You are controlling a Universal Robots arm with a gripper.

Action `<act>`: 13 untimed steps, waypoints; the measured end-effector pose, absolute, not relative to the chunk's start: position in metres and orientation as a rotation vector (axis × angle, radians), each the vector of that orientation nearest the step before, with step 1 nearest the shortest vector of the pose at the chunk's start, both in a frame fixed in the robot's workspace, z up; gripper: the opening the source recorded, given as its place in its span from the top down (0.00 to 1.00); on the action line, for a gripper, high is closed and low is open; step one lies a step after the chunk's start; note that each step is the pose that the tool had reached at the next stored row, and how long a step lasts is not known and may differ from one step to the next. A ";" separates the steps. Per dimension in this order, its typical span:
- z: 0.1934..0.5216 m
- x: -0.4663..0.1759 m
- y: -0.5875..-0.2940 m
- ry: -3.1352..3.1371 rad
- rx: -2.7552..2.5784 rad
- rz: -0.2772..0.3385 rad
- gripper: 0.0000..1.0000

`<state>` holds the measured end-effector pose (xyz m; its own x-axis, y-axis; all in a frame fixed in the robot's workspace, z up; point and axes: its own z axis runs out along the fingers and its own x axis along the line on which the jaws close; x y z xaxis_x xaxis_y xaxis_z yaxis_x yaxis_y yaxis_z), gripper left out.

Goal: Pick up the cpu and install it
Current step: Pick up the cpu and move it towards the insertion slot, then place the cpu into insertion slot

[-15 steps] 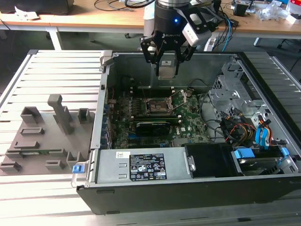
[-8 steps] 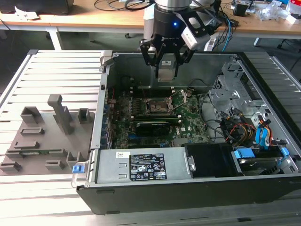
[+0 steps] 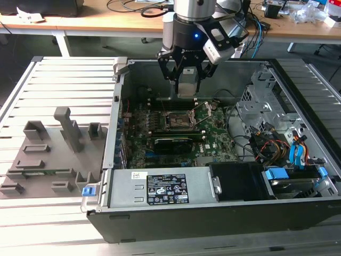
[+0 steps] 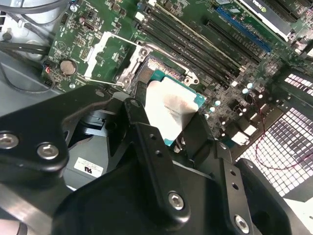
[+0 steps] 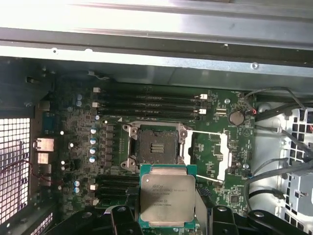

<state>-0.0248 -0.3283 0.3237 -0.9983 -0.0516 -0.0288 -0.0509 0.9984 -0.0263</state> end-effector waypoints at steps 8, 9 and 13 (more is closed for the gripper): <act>0.324 -0.025 -0.328 3.111 -0.080 -0.041 0.46; 0.324 -0.025 -0.328 3.111 -0.080 -0.041 0.46; 0.324 -0.025 -0.328 3.111 -0.080 -0.042 0.46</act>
